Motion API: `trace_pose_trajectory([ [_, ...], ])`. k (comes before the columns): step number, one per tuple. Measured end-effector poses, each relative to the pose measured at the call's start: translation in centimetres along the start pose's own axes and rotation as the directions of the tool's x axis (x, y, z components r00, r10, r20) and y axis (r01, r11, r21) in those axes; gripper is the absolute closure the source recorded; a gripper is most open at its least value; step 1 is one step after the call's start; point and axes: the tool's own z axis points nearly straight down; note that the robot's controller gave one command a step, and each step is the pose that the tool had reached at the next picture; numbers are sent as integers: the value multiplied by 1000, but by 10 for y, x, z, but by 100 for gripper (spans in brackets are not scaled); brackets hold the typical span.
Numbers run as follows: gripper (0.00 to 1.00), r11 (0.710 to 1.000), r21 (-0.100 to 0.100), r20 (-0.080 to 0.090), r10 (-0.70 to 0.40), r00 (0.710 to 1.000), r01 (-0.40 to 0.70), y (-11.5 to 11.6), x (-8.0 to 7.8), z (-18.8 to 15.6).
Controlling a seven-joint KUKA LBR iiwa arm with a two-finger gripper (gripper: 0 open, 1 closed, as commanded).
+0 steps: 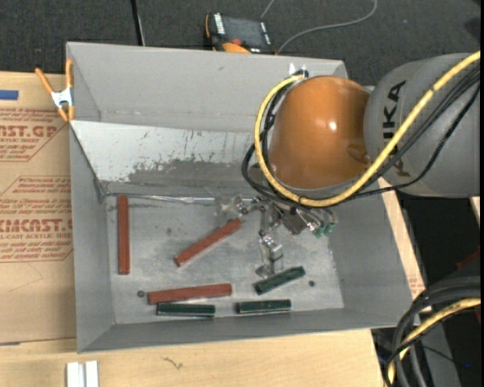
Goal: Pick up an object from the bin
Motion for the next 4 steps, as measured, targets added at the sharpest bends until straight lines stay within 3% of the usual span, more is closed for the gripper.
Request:
trace_pose_trajectory([
  [1,0,999,-4,-7,48,999,-48,37,-6,126],
  [2,100,999,0,1,49,999,-49,35,-8,121],
  [3,0,999,-1,-2,50,999,-50,35,-7,122],
  [4,100,999,-1,-1,50,999,-50,35,-7,121],
])
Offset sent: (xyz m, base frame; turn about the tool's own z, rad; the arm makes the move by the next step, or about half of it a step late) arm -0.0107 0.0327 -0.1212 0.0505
